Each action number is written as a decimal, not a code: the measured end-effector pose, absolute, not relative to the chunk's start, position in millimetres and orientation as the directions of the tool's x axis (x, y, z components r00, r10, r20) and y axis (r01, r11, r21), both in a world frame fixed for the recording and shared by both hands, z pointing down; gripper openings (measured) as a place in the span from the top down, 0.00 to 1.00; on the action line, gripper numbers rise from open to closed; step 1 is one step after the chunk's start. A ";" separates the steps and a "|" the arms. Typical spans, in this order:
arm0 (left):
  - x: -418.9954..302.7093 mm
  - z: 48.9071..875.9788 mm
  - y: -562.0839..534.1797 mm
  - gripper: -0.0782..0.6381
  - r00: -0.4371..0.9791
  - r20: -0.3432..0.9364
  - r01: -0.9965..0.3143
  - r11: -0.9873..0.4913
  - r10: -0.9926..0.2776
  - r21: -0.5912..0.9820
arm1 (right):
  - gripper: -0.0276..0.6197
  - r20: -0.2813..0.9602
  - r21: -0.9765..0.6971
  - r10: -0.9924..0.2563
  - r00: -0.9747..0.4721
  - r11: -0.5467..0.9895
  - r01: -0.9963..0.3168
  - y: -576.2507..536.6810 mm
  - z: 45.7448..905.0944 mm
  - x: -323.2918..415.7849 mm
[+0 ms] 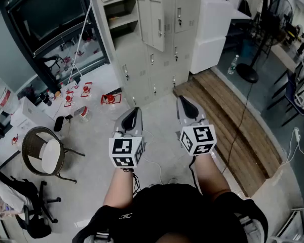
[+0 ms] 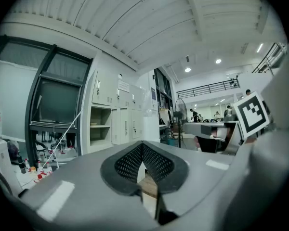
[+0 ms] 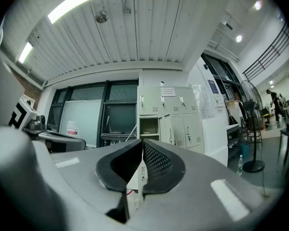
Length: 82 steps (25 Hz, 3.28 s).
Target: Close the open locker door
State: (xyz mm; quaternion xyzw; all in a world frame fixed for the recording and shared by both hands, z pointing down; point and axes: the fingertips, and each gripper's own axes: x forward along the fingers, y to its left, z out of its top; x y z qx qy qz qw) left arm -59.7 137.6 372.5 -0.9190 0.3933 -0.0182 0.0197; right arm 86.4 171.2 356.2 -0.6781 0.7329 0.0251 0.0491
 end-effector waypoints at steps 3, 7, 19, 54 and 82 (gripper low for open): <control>-68.9 370.4 134.5 0.89 0.688 0.015 -0.725 -0.687 -0.726 -0.048 | 0.94 -0.118 -0.049 -0.991 -0.061 0.067 -0.997 170.1 354.3 80.8; -80.3 368.6 127.7 0.89 0.685 0.007 -0.728 -0.684 -0.729 -0.045 | 0.94 -0.148 -0.074 -0.988 -0.051 0.063 -0.995 167.9 350.7 73.4; -110.5 378.1 105.5 0.89 0.726 0.000 -0.687 -0.725 -0.688 -0.041 | 0.94 -0.120 -0.036 -0.993 -0.021 0.025 -0.999 151.1 363.8 33.1; 83.1 373.4 -221.3 0.89 0.646 0.042 -0.760 -0.648 -0.762 -0.053 | 0.94 -0.109 -0.065 -0.989 -0.103 0.111 -0.992 -191.6 348.8 240.8; 102.9 360.6 -333.3 0.89 0.641 0.036 -0.762 -0.641 -0.767 -0.087 | 0.66 -0.050 -0.029 -0.979 -0.199 0.201 -0.979 -352.7 338.6 286.2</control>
